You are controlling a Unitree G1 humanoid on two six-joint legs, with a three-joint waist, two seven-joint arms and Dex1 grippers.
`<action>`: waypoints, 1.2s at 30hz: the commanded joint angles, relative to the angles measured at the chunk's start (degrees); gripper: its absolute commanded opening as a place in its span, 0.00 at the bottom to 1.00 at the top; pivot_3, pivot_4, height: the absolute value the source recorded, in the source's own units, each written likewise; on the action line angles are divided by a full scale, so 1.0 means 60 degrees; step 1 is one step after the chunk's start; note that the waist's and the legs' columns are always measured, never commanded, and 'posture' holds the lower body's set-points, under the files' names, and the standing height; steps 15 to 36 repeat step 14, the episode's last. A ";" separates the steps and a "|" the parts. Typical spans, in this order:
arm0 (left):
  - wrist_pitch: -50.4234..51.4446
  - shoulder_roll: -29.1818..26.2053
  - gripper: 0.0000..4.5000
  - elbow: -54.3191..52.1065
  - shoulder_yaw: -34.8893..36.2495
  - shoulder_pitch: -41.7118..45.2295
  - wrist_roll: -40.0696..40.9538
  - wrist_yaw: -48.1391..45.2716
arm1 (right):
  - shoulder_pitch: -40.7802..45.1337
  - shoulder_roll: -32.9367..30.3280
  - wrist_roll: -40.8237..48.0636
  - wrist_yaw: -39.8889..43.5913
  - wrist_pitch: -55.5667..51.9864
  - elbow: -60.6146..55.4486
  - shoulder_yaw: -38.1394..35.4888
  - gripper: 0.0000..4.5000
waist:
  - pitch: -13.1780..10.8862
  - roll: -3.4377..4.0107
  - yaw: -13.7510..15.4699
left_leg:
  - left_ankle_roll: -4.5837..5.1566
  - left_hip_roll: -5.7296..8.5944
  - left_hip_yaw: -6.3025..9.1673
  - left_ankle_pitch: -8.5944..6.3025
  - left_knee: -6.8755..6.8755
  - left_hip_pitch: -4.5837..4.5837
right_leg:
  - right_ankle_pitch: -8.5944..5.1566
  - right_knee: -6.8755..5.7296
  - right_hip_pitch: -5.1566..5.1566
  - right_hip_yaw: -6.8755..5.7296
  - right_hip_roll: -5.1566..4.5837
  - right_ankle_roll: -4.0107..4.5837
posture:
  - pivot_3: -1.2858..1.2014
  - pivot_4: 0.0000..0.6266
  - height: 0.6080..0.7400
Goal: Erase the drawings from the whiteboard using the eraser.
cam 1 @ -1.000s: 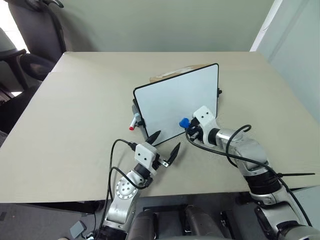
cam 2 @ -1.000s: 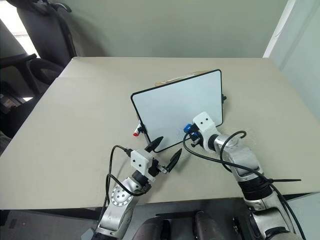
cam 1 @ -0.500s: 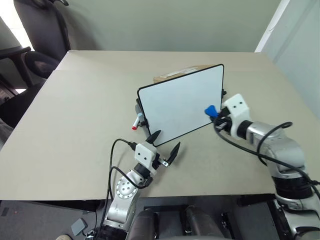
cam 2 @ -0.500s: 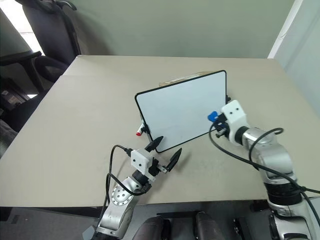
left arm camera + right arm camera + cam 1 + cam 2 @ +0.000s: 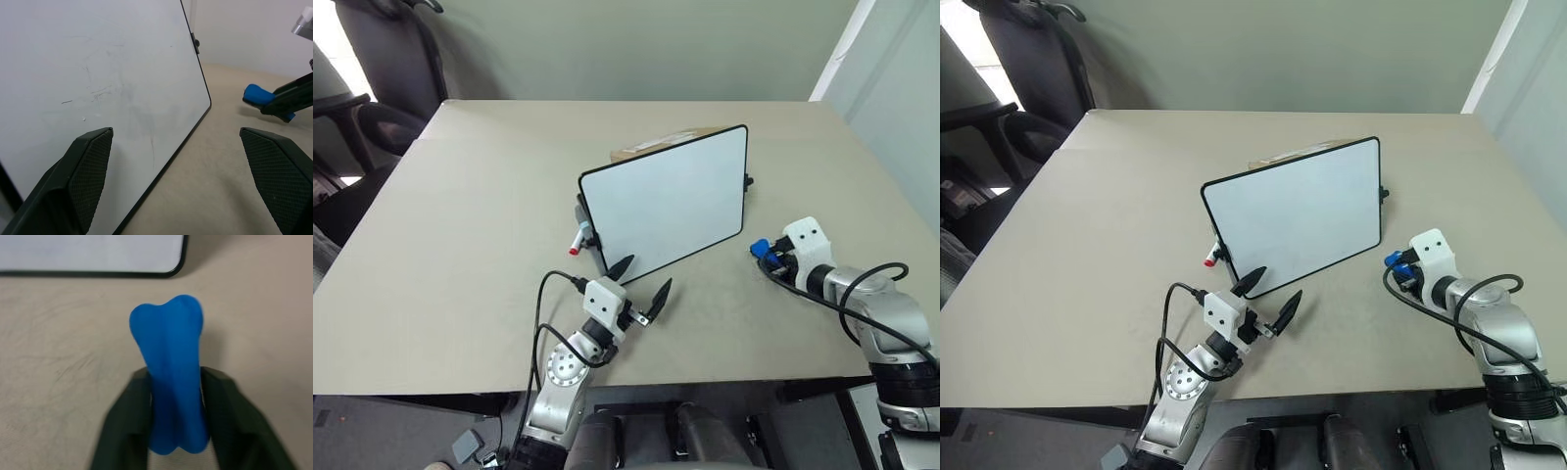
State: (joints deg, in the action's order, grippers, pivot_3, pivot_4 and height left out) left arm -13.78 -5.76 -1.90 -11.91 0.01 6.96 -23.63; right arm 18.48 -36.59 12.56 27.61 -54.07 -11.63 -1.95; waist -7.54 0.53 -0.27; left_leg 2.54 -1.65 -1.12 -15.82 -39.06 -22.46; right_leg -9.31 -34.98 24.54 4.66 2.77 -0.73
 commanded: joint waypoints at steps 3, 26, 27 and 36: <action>-0.0198 -0.0046 1.00 -0.0072 0.0143 0.0082 0.0056 -0.0052 | -0.0349 -0.0282 0.0292 0.0392 0.0435 -0.1081 -0.0447 0.82 | 0.0000 0.0000 0.0026 | 0.0001 0.0000 0.0000 0.0000 -0.0005 0.0000 | 0.0003 0.0002 -0.0006 0.0000 0.0000 0.0001 | 0.52 0.24 1.00; -0.0281 -0.0112 1.00 0.0148 0.0465 0.0290 0.0103 0.0012 | -0.2266 0.0205 0.1589 0.1543 0.3131 -0.3812 -0.1407 0.97 | -0.0002 -0.0003 0.0040 | 0.0002 0.0001 0.0000 -0.0004 -0.0004 0.0020 | -0.0009 0.0005 -0.0028 0.0000 0.0003 0.0011 | 0.52 0.24 1.00; -0.0281 -0.0112 1.00 0.0148 0.0465 0.0290 0.0103 0.0012 | -0.2266 0.0205 0.1589 0.1543 0.3131 -0.3812 -0.1407 0.97 | -0.0002 -0.0003 0.0040 | 0.0002 0.0001 0.0000 -0.0004 -0.0004 0.0020 | -0.0009 0.0005 -0.0028 0.0000 0.0003 0.0011 | 0.52 0.24 1.00; -0.0281 -0.0112 1.00 0.0148 0.0465 0.0290 0.0103 0.0012 | -0.2266 0.0205 0.1589 0.1543 0.3131 -0.3812 -0.1407 0.97 | -0.0002 -0.0003 0.0040 | 0.0002 0.0001 0.0000 -0.0004 -0.0004 0.0020 | -0.0009 0.0005 -0.0028 0.0000 0.0003 0.0011 | 0.52 0.24 1.00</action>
